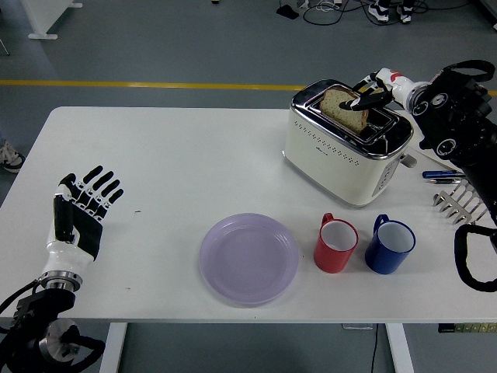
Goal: Push plate across desktop,pick up the break from the machine,place the break in the plate
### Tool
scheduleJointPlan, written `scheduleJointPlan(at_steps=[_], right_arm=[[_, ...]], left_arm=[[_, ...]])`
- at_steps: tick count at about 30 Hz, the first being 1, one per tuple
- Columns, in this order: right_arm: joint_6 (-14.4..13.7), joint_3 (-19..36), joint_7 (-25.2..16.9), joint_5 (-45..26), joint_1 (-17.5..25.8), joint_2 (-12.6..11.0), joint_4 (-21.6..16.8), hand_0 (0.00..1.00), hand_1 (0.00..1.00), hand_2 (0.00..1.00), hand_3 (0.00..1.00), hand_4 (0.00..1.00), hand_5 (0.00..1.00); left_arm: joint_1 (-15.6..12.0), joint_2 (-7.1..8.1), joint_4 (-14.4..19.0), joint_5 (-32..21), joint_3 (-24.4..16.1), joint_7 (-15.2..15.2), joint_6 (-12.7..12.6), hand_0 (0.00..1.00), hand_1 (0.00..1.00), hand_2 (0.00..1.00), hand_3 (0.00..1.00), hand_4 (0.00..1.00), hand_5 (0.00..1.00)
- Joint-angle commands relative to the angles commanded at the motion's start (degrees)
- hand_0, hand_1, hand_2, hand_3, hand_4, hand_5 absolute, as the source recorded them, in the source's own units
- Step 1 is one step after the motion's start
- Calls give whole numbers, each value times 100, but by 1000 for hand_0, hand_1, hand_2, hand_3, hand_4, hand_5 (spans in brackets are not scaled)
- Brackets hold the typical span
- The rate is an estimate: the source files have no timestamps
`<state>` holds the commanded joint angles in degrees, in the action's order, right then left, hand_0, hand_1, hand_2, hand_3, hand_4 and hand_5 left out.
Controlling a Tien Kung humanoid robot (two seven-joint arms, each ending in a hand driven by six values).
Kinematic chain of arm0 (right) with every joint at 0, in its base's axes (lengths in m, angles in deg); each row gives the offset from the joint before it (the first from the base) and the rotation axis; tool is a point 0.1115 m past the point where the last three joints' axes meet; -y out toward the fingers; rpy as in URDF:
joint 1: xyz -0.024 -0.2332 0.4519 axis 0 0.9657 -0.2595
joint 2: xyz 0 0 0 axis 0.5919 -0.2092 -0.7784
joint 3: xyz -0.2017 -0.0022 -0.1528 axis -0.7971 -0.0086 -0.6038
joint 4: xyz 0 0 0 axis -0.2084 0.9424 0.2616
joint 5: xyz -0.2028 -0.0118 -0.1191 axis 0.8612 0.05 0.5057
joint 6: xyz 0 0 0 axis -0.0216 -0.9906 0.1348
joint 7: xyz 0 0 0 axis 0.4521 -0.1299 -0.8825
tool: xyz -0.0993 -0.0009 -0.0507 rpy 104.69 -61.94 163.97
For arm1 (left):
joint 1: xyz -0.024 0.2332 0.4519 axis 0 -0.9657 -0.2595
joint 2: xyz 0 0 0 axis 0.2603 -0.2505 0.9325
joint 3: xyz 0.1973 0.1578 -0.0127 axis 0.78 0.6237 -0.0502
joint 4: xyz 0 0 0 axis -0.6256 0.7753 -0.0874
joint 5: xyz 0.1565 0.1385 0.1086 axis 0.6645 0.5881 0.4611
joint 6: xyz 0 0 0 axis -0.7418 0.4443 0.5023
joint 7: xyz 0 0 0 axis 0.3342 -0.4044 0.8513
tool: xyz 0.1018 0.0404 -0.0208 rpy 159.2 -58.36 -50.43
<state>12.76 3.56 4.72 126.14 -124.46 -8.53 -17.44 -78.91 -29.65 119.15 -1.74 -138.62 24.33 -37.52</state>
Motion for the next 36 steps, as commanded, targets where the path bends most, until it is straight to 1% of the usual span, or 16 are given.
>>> scheduleJointPlan(at_steps=[1, 4, 5, 10, 11, 16, 17, 22, 23, 28, 29, 34, 35, 36], right_arm=[[-20, -166, -17, -146, 8, 0, 0, 672, 659, 652, 713, 851, 377], [-65, -402, -14, -307, 21, 0, 0, 672, 659, 652, 713, 851, 377], [-83, -437, -9, -326, 25, 0, 0, 586, 619, 614, 690, 834, 354], [-183, -428, 29, -294, 30, 0, 0, 586, 619, 614, 690, 834, 354], [-216, -475, 33, -334, 29, 0, 0, 473, 543, 563, 661, 800, 316], [-299, -619, 38, -458, 42, 0, 0, 473, 543, 563, 661, 800, 316], [-309, -666, 41, -496, 50, 0, 0, 382, 479, 513, 618, 774, 279], [-312, -921, 35, -735, 94, 0, 0, 382, 479, 513, 618, 774, 279], [-316, -975, 33, -786, 100, 0, 0, 300, 405, 457, 575, 727, 220], [-479, -1278, 16, -1092, 133, 0, 0, 300, 405, 457, 575, 727, 220], [-535, -1323, 15, -1146, 141, 0, 0, 243, 346, 427, 516, 627, 111], [-742, -1497, -21, -1357, 150, 0, 0, 243, 346, 427, 516, 627, 111], [-766, -1530, -32, -1394, 148, 0, 0, 202, 331, 418, 505, 579, 81], [-791, -1561, -44, -1426, 147, 0, 0, 202, 331, 418, 505, 579, 81]], left_arm=[[3, 2, -2, -2, 1, -1, 0, 726, 711, 700, 678, 483, 998], [9, 1, -6, -1, -9, -6, -1, 726, 711, 700, 678, 483, 998], [11, 1, -7, -1, -13, -9, -2, 726, 709, 699, 678, 481, 998], [11, 2, -17, -4, -17, -15, -3, 726, 709, 699, 678, 481, 998], [12, 1, -24, -5, -18, -16, -3, 726, 707, 698, 678, 479, 998], [20, 1, -39, -7, -13, -18, 1, 726, 707, 698, 678, 479, 998], [21, 1, -43, -8, -14, -20, 0, 728, 705, 696, 676, 476, 998], [23, 1, -63, -8, -18, -27, -3, 728, 705, 696, 676, 476, 998], [23, 0, -66, -8, -19, -28, -4, 727, 704, 695, 675, 474, 998], [32, -2, -95, -11, -23, -36, -1, 727, 704, 695, 675, 474, 998], [34, -2, -98, -10, -23, -39, -1, 728, 704, 695, 673, 472, 998], [42, -5, -118, -8, -25, -45, 0, 728, 704, 695, 673, 472, 998], [43, -4, -121, -9, -25, -46, 0, 727, 702, 692, 672, 470, 998], [43, -5, -124, -9, -25, -47, 1, 727, 702, 692, 672, 470, 998]])
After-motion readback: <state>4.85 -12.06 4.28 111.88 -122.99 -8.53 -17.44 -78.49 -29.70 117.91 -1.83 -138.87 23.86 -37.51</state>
